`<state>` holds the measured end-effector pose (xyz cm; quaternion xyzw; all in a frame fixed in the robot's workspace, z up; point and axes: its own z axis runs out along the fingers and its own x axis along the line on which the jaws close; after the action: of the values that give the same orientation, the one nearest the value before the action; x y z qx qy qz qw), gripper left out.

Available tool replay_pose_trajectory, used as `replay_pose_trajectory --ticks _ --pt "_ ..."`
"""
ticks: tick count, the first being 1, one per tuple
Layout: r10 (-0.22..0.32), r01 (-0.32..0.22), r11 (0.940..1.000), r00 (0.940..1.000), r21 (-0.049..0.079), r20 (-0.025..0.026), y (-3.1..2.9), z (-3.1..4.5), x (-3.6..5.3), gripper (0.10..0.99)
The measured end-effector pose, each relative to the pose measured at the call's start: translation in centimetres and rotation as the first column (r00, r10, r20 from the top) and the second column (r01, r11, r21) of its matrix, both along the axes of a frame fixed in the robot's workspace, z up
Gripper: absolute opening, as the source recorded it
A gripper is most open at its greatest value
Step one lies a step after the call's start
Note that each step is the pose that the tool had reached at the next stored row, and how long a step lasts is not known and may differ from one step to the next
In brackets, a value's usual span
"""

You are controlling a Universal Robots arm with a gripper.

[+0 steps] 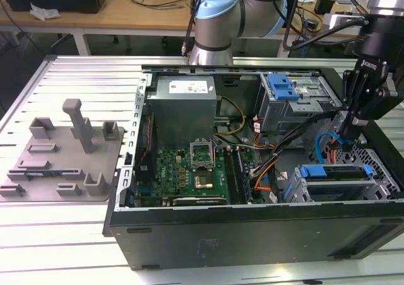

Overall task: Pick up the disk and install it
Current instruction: 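Insert the first disk wire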

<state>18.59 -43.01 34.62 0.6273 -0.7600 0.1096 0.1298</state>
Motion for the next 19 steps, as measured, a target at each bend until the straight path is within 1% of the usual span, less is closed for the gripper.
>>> replay_pose_trajectory --ticks 6,9,10,13,14,18,19 --pt "0.000 0.000 1.0000 1.0000 0.000 0.0000 -0.02 0.00 0.00 0.169" --pt "0.000 0.000 1.0000 1.0000 0.000 0.0000 -0.20 0.02 0.00 0.169" --pt "0.000 0.000 1.0000 1.0000 0.001 0.0000 -0.31 0.23 -0.01 0.169" --pt "0.000 0.000 0.9999 1.0000 0.014 0.0000 -0.89 0.32 -0.01 0.169" --pt "0.000 0.000 0.9998 1.0000 0.022 0.0000 -1.27 0.35 -0.02 0.169" --pt "0.000 0.000 0.9991 1.0000 0.043 0.0000 -2.17 0.41 -0.06 0.169" --pt "0.000 0.000 0.9986 1.0000 0.053 0.0000 -2.55 0.44 -0.09 0.169"
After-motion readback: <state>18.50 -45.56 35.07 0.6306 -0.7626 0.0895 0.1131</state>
